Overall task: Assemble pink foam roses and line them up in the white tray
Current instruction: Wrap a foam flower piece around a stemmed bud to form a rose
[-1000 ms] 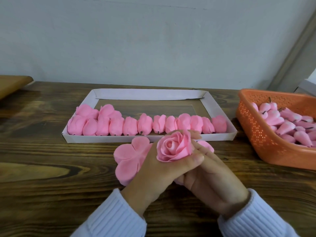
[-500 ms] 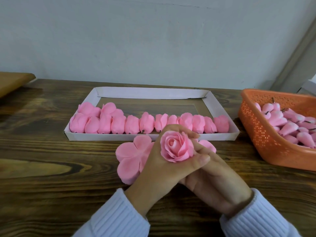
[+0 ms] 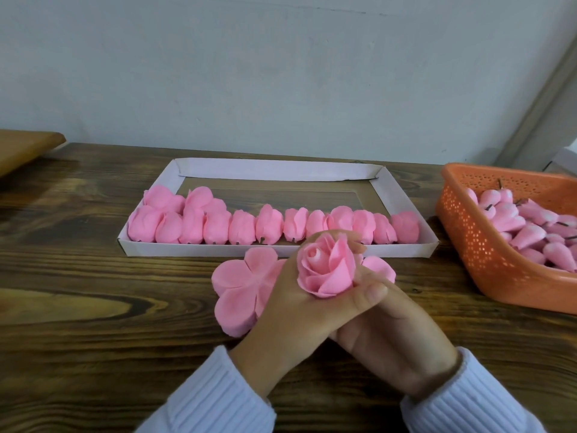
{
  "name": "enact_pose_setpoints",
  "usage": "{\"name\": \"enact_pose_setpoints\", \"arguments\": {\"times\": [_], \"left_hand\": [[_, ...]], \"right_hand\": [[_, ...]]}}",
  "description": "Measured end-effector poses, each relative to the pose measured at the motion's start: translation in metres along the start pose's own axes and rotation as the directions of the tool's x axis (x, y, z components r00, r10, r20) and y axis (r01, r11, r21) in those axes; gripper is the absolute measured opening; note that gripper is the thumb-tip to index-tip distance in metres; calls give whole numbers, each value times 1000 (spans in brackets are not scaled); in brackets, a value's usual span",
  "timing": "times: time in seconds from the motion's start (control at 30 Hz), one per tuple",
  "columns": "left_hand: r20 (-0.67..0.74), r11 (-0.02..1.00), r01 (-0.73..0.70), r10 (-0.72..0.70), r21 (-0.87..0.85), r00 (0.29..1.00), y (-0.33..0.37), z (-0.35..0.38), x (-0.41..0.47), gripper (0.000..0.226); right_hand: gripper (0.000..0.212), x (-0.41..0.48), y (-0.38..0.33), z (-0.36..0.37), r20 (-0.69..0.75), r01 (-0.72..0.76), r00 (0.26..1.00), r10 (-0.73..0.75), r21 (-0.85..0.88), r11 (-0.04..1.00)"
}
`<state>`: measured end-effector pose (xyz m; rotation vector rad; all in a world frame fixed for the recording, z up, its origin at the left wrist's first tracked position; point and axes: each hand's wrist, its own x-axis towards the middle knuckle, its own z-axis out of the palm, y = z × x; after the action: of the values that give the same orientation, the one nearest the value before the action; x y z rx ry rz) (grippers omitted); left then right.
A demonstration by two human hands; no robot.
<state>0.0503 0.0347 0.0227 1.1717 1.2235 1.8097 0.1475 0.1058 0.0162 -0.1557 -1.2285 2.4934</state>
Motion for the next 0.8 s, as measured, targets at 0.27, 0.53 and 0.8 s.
{"name": "enact_pose_setpoints", "arguments": {"times": [0.27, 0.53, 0.8], "left_hand": [[24, 1000, 7, -7, -5, 1000, -1, -1, 0, 35], [48, 999, -9, 11, -45, 999, 3, 0, -3, 42], [0, 999, -10, 10, -39, 1000, -1, 0, -3, 47]], "right_hand": [[58, -1, 2, -2, 12, -25, 1000, 25, -30, 999], [30, -2, 1, 3, -14, -70, 997, 70, -45, 997], [53, -2, -1, 0, -6, -76, 997, 76, -28, 997]]}}
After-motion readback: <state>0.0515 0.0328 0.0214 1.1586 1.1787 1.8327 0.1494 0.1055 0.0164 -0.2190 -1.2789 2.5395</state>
